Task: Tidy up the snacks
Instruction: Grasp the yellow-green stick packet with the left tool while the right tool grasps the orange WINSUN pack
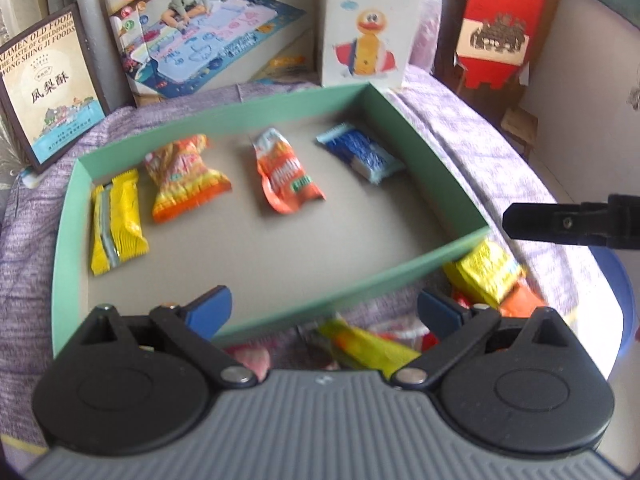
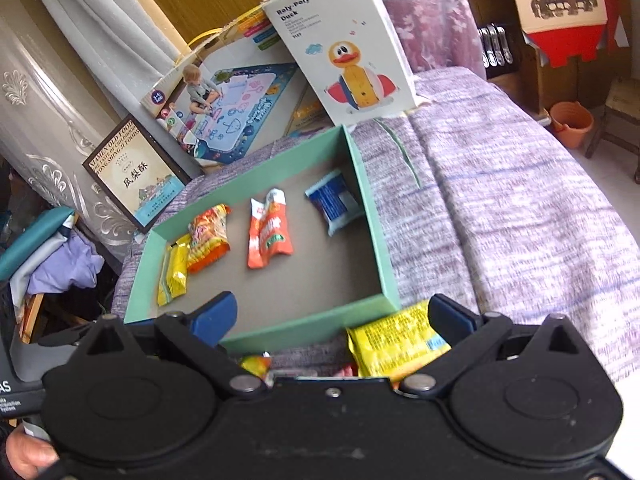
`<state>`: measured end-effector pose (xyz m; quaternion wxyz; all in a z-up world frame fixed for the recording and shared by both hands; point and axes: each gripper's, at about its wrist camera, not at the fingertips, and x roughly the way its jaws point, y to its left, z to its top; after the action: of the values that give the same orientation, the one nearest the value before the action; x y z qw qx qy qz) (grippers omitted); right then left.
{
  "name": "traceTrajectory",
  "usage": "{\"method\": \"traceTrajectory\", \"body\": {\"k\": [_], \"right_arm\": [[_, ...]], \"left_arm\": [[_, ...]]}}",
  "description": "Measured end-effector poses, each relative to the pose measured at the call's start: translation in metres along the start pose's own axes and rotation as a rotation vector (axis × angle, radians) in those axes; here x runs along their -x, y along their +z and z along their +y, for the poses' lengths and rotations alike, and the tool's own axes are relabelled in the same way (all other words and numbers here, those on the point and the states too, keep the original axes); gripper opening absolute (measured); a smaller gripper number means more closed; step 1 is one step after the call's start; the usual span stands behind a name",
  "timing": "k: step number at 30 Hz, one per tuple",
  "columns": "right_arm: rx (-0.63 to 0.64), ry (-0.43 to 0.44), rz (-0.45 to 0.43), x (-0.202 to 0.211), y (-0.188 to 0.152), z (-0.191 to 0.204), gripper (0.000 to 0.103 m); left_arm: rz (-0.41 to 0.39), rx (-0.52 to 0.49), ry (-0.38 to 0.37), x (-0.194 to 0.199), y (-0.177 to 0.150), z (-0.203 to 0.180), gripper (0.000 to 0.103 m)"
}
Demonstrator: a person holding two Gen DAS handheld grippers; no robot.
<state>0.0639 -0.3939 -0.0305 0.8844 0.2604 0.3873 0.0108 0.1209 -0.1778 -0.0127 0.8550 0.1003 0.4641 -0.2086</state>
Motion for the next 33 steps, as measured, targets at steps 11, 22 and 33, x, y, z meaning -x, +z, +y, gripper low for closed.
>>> {"method": "traceTrajectory", "body": {"k": [11,22,33], "right_arm": [[-0.07,-0.04,-0.002,0.006,-0.028,-0.037,0.092],[-0.109,-0.079,0.018,0.002,-0.065,-0.054,0.062],[-0.084,-0.025,0.062,0.01,-0.088,-0.018,0.062]], "left_arm": [[0.082,0.023,0.013,-0.026,-0.019,-0.015,0.05],[0.085,-0.04,-0.045,-0.018,-0.051,-0.01,0.046],[0.122,-0.042,-0.068,-0.001,-0.085,0.008,0.052]]}}
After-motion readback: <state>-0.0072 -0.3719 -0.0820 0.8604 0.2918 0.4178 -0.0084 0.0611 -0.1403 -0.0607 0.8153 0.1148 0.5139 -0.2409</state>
